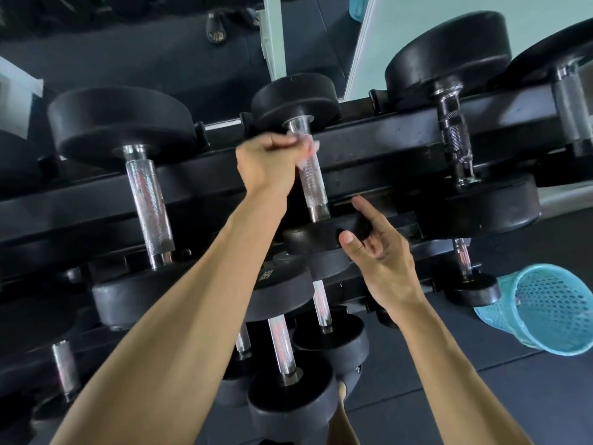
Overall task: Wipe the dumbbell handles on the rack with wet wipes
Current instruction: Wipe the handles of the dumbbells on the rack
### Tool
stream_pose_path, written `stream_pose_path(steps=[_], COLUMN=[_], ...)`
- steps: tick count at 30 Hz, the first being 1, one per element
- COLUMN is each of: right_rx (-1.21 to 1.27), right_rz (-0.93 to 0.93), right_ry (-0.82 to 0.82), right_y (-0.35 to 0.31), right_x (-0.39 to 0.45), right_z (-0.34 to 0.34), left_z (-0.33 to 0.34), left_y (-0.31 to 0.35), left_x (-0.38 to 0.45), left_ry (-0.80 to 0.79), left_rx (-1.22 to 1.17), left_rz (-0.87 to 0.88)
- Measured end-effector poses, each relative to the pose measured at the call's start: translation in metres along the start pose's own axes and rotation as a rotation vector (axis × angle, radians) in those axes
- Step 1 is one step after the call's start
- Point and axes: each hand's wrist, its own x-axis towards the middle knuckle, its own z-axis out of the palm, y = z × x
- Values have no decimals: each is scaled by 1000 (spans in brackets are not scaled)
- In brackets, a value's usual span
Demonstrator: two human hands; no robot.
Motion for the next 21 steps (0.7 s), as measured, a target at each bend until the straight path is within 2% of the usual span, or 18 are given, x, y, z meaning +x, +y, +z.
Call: stream_pose_path(steps=[2, 4, 9, 11, 14, 16, 21], right_rx=[-7, -3, 14, 10, 13, 18, 30], right_rz=[13, 6, 2, 4, 23, 24, 17], right_ry=[-9, -3, 4, 0, 4, 4, -7], right_y=[1, 1, -1, -1, 0, 1, 3], right_x=[1, 0, 1, 1, 1, 2, 2], right_z=[-1, 0, -1, -2, -2, -1, -1], left_z=[13, 11, -18, -10, 11, 13, -25], left_y=[8, 0, -26, -16, -1, -6, -37], left_x=[8, 0, -22, -9, 9, 8, -16], left_ry=[107, 138, -50, -21, 128, 137, -120], left_rx=[-19, 47, 251, 204, 56, 37, 419], left_rz=[51, 108, 73, 125, 178, 227, 361])
